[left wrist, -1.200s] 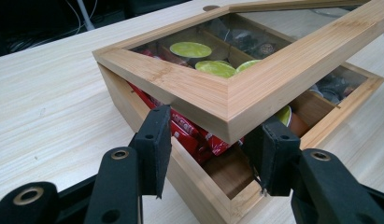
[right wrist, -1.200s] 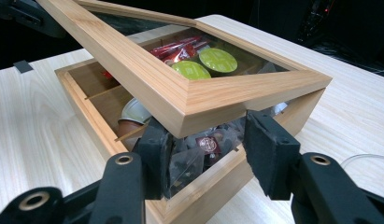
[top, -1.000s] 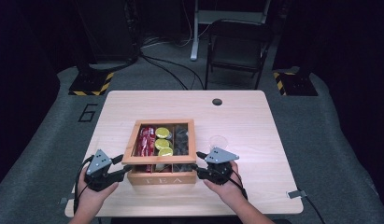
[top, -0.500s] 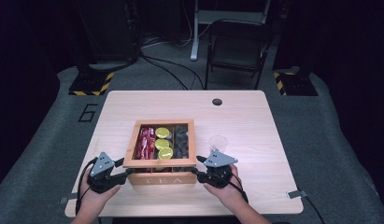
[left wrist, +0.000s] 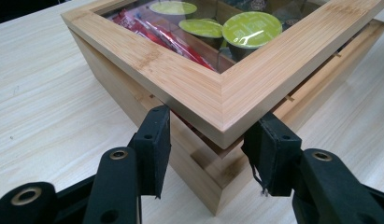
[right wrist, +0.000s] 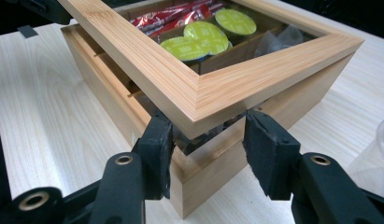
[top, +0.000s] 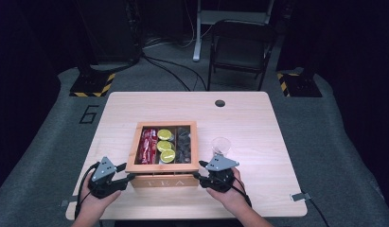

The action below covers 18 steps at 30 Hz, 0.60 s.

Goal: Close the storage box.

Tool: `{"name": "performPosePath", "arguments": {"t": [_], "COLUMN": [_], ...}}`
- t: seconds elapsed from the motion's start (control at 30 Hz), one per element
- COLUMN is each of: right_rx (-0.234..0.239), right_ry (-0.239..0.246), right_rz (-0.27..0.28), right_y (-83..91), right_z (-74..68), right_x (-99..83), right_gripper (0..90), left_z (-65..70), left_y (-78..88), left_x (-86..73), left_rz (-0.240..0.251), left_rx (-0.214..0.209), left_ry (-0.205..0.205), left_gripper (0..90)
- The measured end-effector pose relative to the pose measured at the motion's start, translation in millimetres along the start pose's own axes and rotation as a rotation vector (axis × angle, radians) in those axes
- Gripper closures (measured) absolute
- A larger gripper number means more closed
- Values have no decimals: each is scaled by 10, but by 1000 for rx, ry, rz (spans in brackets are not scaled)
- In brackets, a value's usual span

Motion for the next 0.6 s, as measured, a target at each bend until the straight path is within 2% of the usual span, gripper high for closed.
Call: {"name": "performPosePath", "arguments": {"t": [0.07,0.17,0.23,0.43,0.6], "right_rx": [8,21,27,36,43], "right_ry": [16,-4,5,-12,5], "right_rz": [-12,-21,-24,-31,-53], "right_y": [-8,-24,-35,-46,-71], "right_z": [4,-6,-9,-19,-19], "right_x": [-14,-30,-35,-47,-65], "right_gripper": [524,525,525,519,489], "left_z": [0,-1,6,18,30], "left_y": [-9,-24,-32,-40,-55], "left_x": [-15,-32,-42,-56,-73], "left_rz": [0,0,-3,-12,-29], "left_rx": [-5,-5,-14,-33,-37], "left_ry": [4,7,15,19,4], "left_gripper": [511,511,510,500,487]}}
Point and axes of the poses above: each handheld gripper's, and its own axes: y roughly backward along the jaws, x roughly out of its top, z roughly to its right, the point moved 7 cm from there along -y, roughly forward along the jaws, and after that the axes turned 15 degrees about -z, right-handed, at the moved point
